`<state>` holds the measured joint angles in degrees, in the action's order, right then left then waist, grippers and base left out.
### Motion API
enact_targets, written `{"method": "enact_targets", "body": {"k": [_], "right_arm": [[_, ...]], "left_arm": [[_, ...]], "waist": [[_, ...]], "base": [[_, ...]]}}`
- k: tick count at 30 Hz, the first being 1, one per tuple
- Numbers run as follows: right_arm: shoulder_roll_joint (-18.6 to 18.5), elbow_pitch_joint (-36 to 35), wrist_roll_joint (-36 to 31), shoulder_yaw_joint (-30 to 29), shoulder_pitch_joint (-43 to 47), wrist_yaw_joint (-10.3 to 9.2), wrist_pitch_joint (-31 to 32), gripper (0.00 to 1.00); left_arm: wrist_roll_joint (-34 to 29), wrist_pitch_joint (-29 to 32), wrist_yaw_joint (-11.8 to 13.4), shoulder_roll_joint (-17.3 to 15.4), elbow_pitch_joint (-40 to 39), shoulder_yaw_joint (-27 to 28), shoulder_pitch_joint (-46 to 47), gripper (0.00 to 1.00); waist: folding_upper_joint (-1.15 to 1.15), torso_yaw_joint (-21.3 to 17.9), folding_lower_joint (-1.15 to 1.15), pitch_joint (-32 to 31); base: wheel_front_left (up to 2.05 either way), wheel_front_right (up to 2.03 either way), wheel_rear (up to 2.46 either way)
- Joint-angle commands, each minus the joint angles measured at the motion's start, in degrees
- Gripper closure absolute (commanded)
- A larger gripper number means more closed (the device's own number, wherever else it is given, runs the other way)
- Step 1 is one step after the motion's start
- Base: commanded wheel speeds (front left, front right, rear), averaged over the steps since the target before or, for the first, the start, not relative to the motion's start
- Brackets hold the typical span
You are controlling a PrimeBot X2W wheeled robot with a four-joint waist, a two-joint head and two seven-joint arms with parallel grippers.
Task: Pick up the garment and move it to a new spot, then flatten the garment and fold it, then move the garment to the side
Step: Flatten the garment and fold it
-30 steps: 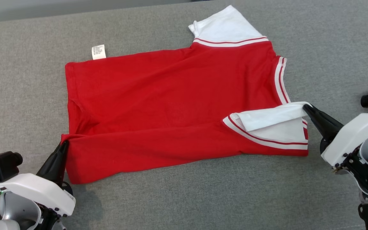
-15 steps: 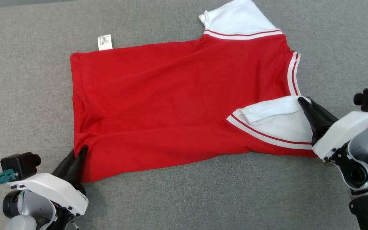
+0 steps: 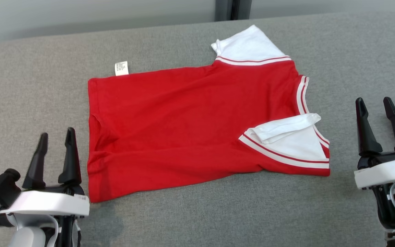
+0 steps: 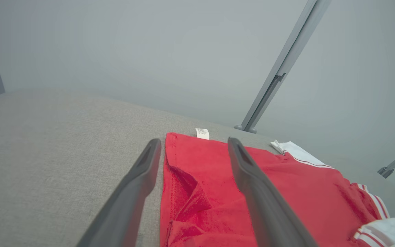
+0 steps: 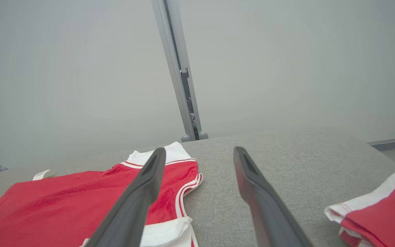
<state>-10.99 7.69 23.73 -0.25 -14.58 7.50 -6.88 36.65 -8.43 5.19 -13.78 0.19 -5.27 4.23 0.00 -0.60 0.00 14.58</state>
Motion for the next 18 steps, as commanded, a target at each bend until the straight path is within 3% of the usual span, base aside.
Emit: {"method": "enact_targets", "body": {"k": [1,9,18], "right_arm": [[0.5,-0.8,-2.3,-0.4,1.2,-0.02,-1.9,0.0],[2.4,-1.4,-10.1,0.3,5.9,-0.02,-5.0,0.0],[3.7,-0.1,-11.1,0.0,8.2,-0.02,-5.3,0.0]], "left_arm": [[-2.0,-2.2,0.7,-0.3,0.2,0.0,1.7,0.0],[-11.6,-5.8,3.1,-2.6,2.9,-1.8,1.3,0.0],[-13.0,-6.2,3.4,-3.0,5.2,-3.2,-0.7,0.0]], "waist": [[0.0,-0.3,0.0,-1.4],[0.0,-0.8,0.0,-4.4],[0.0,-0.7,0.0,-5.1]], "base": [[0.0,0.0,0.0],[0.0,0.0,0.0],[0.0,0.0,0.0]]}}
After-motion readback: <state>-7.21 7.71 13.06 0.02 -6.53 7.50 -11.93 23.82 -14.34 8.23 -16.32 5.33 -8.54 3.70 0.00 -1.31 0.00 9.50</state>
